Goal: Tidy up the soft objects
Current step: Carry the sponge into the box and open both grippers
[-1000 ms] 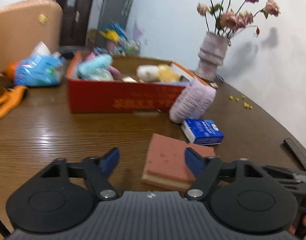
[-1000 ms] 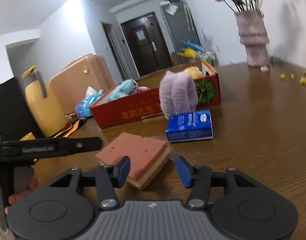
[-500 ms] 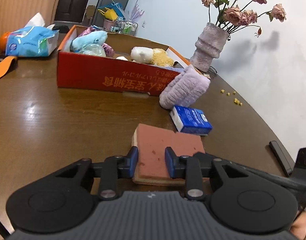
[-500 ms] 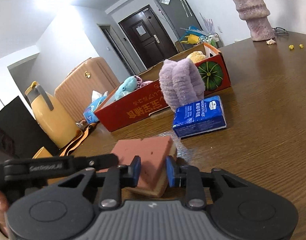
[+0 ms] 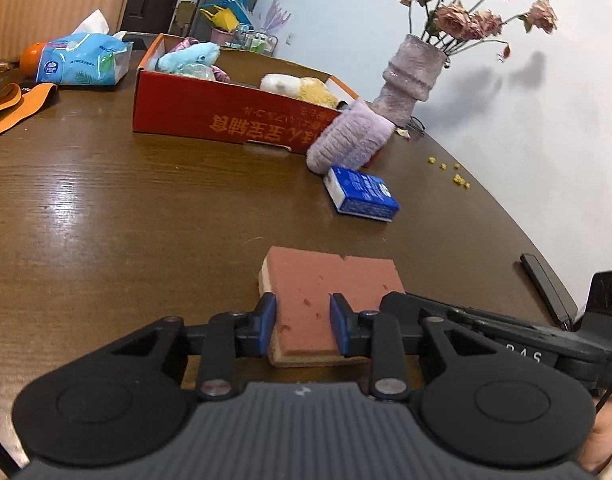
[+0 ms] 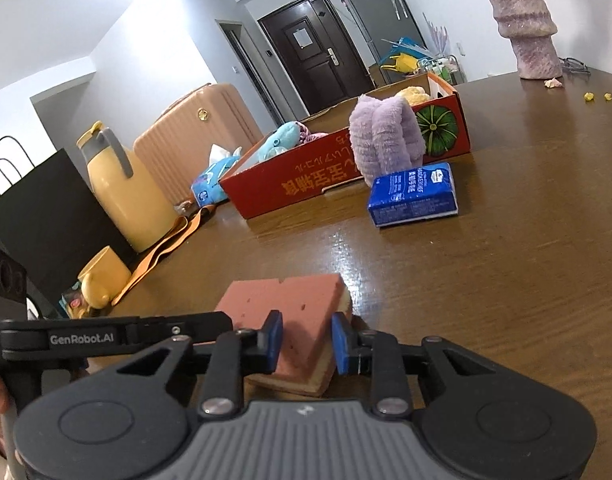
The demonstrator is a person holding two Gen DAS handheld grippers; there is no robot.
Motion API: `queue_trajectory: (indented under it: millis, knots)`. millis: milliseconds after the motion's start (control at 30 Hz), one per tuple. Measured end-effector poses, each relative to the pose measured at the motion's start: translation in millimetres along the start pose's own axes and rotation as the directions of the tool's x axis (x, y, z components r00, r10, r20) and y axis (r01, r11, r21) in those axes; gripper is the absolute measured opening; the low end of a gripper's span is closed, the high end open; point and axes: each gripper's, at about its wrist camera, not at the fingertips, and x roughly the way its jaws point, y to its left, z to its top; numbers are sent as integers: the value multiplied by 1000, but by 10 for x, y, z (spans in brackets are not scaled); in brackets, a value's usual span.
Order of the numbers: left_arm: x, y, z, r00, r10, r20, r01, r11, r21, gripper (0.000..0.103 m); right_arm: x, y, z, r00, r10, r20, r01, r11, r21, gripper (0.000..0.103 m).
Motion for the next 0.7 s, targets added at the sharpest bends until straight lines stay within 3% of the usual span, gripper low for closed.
queue_trajectory:
  millis: [233,433,700]
  knots:
    - [-50,-29,-37,999,-37,0,37,999,4,32,-118,24,-49,1000,-21,10,21,1000,-15,28]
    - [0,-5,-62,1000,-24,18,24,999,-23,36,-98,-42,-30,1000,-17,24,17,1000,11,28]
    - [-176,-37,-143,997,-25,76,28,999,-44,24,-140,62,-36,999,-22,35,21,1000,4,21]
